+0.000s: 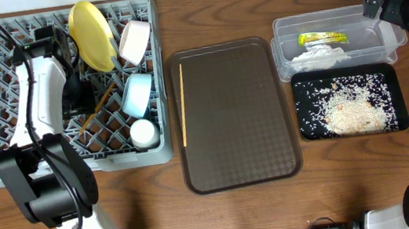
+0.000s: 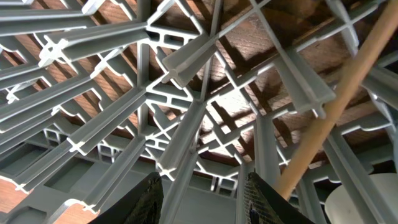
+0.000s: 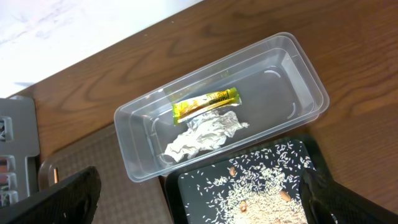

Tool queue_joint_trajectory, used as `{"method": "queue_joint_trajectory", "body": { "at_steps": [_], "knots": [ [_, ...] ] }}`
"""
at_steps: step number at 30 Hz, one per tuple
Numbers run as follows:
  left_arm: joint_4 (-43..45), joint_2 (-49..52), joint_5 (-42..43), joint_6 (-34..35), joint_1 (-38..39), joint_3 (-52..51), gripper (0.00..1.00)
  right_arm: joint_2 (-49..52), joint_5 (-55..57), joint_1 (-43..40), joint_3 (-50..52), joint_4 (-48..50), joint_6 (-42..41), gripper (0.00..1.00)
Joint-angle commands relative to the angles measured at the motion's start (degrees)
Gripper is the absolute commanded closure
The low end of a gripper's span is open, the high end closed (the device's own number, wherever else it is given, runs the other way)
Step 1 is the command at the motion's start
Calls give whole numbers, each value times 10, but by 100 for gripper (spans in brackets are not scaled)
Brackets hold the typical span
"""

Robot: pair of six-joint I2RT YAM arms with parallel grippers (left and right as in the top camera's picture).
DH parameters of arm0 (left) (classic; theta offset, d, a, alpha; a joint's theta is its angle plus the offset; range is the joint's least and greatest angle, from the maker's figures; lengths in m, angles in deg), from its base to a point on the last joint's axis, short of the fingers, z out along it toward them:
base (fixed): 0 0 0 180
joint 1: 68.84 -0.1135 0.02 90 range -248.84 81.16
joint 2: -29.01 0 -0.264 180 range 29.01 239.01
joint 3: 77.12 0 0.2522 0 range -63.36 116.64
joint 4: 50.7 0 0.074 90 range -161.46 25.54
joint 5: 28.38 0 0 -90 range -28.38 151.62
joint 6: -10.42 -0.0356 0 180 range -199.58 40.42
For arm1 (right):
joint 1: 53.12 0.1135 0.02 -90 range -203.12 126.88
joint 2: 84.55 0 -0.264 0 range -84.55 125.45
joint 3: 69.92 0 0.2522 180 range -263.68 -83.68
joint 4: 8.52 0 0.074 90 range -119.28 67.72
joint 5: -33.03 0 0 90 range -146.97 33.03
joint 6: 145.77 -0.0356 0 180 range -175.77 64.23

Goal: Sort waste into correct bins and load items into the dishwasher
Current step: 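Move left gripper back to brown tray toward remaining chopstick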

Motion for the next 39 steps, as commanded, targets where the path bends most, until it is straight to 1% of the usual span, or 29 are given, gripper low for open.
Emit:
{"method": "queue_joint_trajectory", "body": {
  "at_steps": [1, 12, 16, 19, 24, 29, 34, 37, 39],
  "knots": [
    [-10, 4, -7, 3, -4, -5, 56, 3, -3, 2, -6, -1, -3, 1],
    [-31, 4, 7, 5, -3, -3, 57, 3, -3, 2, -6, -1, -3, 1],
    [-33, 0, 43, 5, -3, 14, 57, 3, -3, 2, -6, -1, -3, 1],
    [-34, -9, 104, 4, 2, 38, 57, 3, -3, 2, -6, -1, -3, 1],
    [-33, -35, 162, 5, 37, 59, 57, 3, -3, 2, -6, -1, -3, 1],
    [-29, -56, 162, 3, 104, 59, 56, 3, -3, 2, -6, -1, -3, 1],
    [-40, -56, 86, 4, 154, 52, 56, 3, -3, 2, -6, -1, -3, 1],
    [-37, -56, 93, 16, 160, 52, 56, 3, -3, 2, -6, -1, -3, 1],
    [-32, -56, 118, 20, 163, 52, 56, 3, -3, 2, -6, -1, -3, 1]
  ]
}}
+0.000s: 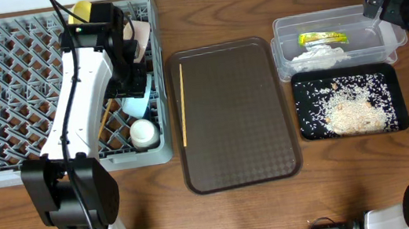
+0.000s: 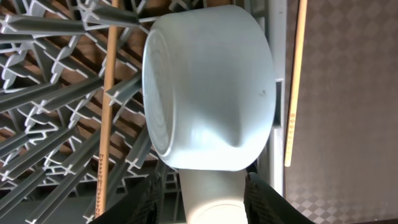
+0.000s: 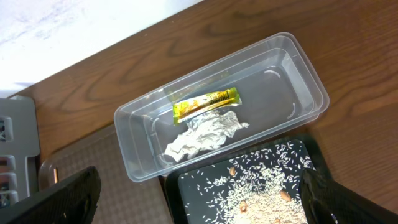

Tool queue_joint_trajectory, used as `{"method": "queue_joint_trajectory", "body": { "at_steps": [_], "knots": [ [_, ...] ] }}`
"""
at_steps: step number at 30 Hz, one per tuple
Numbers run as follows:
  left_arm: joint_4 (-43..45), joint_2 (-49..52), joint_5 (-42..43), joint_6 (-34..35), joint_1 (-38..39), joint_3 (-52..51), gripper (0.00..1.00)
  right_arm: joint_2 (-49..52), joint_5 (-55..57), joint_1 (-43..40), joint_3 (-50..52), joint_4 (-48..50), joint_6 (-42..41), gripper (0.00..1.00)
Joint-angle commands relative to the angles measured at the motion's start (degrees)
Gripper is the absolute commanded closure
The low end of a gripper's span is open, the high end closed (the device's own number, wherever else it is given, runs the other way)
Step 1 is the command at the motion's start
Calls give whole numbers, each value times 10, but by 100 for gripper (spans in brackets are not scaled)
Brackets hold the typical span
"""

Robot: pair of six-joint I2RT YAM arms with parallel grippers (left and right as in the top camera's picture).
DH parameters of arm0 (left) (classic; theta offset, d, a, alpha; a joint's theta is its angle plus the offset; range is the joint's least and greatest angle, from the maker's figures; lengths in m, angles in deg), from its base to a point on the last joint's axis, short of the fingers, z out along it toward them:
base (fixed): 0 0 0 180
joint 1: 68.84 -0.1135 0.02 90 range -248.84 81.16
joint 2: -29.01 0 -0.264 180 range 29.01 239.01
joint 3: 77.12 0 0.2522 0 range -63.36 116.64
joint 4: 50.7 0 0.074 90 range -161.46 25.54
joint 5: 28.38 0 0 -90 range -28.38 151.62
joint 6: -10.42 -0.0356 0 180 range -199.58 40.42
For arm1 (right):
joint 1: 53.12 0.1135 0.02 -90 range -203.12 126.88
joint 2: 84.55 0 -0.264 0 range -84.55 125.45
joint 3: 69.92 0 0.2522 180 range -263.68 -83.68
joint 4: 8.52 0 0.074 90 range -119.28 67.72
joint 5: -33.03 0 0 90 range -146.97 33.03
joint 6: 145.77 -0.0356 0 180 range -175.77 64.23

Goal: Sort waste into correct bins and load items into the dishwasher
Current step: 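Move left gripper back to brown tray toward remaining chopstick, then grasp second wooden chopstick on brown tray with left gripper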

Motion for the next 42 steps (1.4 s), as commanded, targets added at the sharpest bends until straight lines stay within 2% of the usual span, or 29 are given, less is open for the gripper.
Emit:
{"method": "queue_joint_trajectory", "body": {
  "at_steps": [1, 4, 8, 14, 17, 25, 30, 42],
  "knots": [
    [6, -7, 23, 13, 2, 4, 57, 3, -3, 2, -6, -1, -3, 1],
    [20, -7, 60, 13, 24, 4, 57, 3, -3, 2, -6, -1, -3, 1],
    [43, -7, 62, 19, 73, 4, 57, 3, -3, 2, -6, -1, -3, 1],
    [99, -5, 17, 145, 144, 1, 57, 3, -3, 2, -6, -1, -3, 1],
    [136, 5, -32, 180, 172, -15, 57, 3, -3, 2, -6, -1, -3, 1],
    [154, 79, -56, 177, 181, -34, 56, 3, -3, 2, -6, -1, -3, 1],
    [153, 126, -56, 133, 181, -34, 56, 3, -3, 2, -6, -1, -3, 1],
    [155, 165, -57, 104, 163, -39, 56, 3, -3, 2, -6, -1, -3, 1]
  ]
}}
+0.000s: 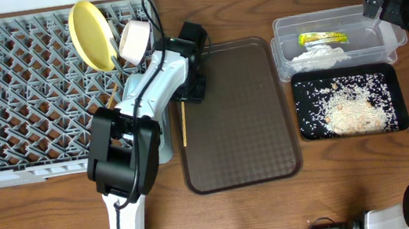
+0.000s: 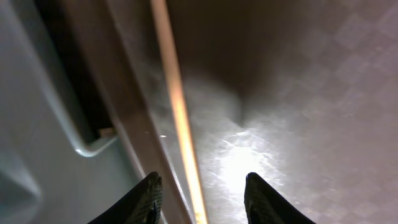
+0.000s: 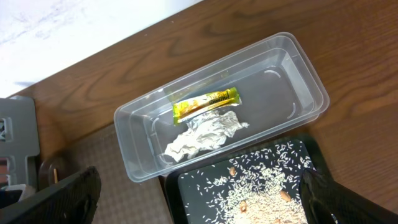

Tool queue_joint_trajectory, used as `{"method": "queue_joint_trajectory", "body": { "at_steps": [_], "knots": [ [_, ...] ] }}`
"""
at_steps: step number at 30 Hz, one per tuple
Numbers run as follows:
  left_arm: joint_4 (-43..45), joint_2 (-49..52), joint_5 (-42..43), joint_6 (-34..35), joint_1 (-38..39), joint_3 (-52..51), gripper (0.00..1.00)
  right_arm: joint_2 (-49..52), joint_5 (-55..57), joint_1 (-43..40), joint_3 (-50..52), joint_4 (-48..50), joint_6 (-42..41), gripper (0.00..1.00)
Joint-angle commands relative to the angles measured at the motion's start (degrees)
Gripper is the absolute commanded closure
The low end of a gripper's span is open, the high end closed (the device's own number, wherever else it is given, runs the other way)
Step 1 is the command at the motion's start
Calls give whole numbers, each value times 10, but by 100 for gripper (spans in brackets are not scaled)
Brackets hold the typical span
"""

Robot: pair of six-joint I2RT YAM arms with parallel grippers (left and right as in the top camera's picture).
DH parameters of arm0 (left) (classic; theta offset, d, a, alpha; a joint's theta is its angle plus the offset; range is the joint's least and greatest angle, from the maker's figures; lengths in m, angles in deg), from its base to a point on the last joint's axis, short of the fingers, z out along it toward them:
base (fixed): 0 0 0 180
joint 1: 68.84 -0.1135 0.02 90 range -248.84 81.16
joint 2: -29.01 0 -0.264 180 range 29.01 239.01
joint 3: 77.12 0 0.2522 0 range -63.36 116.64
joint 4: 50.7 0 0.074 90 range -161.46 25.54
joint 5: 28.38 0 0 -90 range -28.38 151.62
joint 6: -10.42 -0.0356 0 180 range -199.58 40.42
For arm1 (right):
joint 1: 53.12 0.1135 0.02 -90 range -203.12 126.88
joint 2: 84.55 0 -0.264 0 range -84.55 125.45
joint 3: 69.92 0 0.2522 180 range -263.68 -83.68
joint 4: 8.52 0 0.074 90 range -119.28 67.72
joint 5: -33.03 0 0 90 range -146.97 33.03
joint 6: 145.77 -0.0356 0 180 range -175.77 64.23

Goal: Sort waste into correct bins and load items into the dishwasher
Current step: 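Grasp second wooden chopstick on brown tray with left gripper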

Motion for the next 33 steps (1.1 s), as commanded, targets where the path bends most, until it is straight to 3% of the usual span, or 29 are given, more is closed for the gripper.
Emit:
{"method": "queue_joint_trajectory", "body": {
  "at_steps": [1, 14, 27, 33],
  "knots": [
    [-1, 17, -7, -22, -8, -6, 56, 3, -3, 2, -6, -1, -3, 1],
    [36, 17, -3, -76, -8, -44, 56, 3, -3, 2, -6, -1, -3, 1],
    [84, 18, 23, -66, -8, -90, 56, 3, -3, 2, -6, -1, -3, 1],
    [75, 18, 38, -54, -7, -97, 63, 3, -3, 2, -6, -1, -3, 1]
  ]
}}
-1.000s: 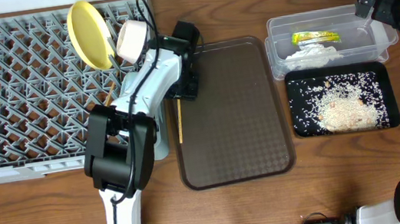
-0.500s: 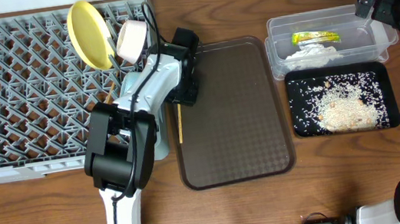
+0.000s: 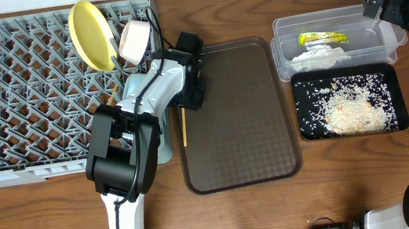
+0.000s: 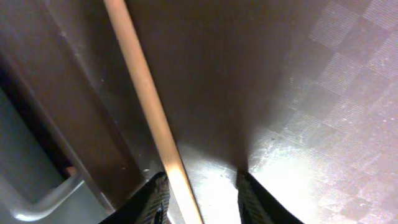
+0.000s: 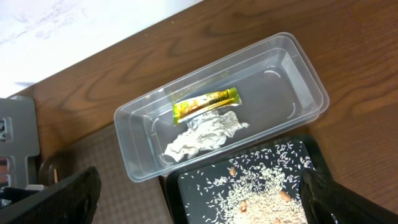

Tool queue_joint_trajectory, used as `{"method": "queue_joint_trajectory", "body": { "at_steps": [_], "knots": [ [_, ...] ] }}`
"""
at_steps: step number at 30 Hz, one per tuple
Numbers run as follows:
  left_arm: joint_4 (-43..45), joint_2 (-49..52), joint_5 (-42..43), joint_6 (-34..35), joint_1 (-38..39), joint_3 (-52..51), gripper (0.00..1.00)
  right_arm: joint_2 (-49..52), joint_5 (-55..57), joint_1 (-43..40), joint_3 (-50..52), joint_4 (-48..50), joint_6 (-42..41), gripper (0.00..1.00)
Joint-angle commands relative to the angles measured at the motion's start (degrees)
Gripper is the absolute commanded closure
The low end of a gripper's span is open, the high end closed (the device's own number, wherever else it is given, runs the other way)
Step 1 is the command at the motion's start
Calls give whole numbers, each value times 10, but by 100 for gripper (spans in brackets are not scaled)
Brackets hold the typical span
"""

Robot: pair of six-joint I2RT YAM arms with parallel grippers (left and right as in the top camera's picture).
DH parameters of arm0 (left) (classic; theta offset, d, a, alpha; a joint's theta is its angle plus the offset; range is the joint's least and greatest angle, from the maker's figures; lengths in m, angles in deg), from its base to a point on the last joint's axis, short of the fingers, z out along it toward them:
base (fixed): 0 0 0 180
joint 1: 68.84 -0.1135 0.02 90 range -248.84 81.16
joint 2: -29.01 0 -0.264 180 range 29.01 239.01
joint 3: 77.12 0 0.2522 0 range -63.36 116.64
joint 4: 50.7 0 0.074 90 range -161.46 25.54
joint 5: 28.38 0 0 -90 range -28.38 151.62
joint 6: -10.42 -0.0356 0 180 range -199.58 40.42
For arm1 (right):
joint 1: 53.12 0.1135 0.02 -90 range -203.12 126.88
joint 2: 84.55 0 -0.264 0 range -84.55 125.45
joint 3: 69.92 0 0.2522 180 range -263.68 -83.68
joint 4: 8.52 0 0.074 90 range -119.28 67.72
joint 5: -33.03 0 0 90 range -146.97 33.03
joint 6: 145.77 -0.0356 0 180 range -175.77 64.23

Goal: Sort waste into correct bins and load items into the dishwasher
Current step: 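Grasp second wooden chopstick on brown tray with left gripper, then carry chopstick with left gripper and lower it into rack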

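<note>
A wooden chopstick (image 3: 183,125) lies along the left edge of the brown tray (image 3: 245,125). My left gripper (image 3: 188,91) is low over the chopstick's upper part. In the left wrist view the chopstick (image 4: 148,102) runs between the fingertips, close against the left one, and the left gripper (image 4: 202,202) is open astride it. The grey dish rack (image 3: 19,91) holds a yellow plate (image 3: 91,34) and a white cup (image 3: 134,41). My right gripper (image 5: 202,199) hangs wide open, high over the bins, holding nothing.
A clear bin (image 5: 311,81) at the right holds a yellow wrapper (image 5: 205,102) and a crumpled white wad (image 5: 205,137). Below it a black tray (image 3: 400,97) holds scattered rice. Another chopstick (image 3: 111,100) lies in the rack. My left arm crosses the rack's right edge.
The left gripper sits closer to the tray, with the chopstick larger in its view and the fingertips a little nearer together. The right arm has not moved.
My left gripper was down in the rack's left middle, open. Then it was over a light blue bowl at the rack's right side. Then it stood above the chopstick on the tray's left edge, and now it straddles that chopstick lower down.
</note>
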Motion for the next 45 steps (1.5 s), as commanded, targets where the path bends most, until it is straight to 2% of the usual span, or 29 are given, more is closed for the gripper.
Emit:
{"method": "queue_joint_trajectory", "body": {
  "at_steps": [1, 10, 15, 20, 28, 36, 45],
  "knots": [
    [-17, 15, 29, 10, 0, -25, 64, 3, -3, 2, -6, -1, -3, 1],
    [-25, 15, 47, 10, 0, -25, 79, 3, -3, 2, -6, -1, -3, 1],
    [-25, 15, 47, 10, 0, -25, 92, 3, -3, 2, -6, -1, -3, 1],
    [-28, 13, 47, 13, 0, -21, 92, 3, -3, 2, -6, -1, -3, 1],
    [-86, -30, 47, 13, 0, 30, 92, 3, -3, 2, -6, -1, -3, 1],
    [-99, -152, 42, 19, -4, 33, 93, 3, -3, 2, -6, -1, -3, 1],
    [-172, -279, -35, 18, -58, 33, 92, 3, -3, 2, -6, -1, -3, 1]
  ]
}}
